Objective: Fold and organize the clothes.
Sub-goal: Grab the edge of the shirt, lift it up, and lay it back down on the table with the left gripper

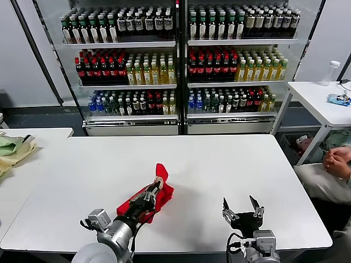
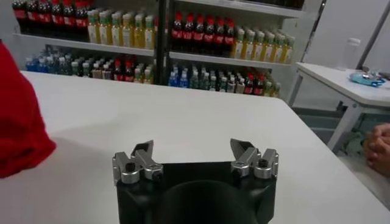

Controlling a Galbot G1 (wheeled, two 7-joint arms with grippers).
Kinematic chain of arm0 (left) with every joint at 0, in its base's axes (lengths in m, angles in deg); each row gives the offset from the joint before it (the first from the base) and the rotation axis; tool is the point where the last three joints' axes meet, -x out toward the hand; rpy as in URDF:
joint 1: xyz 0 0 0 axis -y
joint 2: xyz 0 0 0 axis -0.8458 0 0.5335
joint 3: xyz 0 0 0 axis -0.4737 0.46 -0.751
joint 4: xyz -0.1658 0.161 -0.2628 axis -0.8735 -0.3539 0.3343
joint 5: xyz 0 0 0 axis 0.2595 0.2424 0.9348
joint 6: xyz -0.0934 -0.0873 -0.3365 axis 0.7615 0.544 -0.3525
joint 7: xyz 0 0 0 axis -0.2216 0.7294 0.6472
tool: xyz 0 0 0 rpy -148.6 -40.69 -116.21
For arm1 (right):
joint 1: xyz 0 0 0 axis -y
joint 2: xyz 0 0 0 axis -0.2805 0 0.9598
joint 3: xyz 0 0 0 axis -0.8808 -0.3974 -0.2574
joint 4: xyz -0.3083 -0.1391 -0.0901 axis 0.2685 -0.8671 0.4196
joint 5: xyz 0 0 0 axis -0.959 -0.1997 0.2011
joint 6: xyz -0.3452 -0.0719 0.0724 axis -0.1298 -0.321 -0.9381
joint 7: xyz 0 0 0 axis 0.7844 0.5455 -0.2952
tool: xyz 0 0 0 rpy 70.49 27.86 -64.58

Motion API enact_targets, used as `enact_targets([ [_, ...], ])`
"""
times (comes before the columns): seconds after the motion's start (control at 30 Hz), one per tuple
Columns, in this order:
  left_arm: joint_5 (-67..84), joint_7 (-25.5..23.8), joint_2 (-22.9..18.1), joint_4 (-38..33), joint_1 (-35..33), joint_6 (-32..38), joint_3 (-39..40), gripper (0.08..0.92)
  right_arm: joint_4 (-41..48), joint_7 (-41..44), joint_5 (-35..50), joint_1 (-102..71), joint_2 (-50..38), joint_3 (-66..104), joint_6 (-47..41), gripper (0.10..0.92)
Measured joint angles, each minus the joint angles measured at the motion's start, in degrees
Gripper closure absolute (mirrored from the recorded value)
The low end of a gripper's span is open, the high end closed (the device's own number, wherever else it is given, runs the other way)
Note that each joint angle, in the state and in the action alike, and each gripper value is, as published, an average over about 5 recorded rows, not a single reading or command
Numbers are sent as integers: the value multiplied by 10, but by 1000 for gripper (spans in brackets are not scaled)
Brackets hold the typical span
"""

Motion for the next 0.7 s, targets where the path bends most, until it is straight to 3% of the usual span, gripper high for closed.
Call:
enact_targets([
  [0.23,-2,-7,37,4,11,-14,-76,896,0,0,0,1,1,-2,0,203],
  [0.7,-36,-64,154,62,-12,-28,-318,896,11,3,8,11,0,-1,3,203],
])
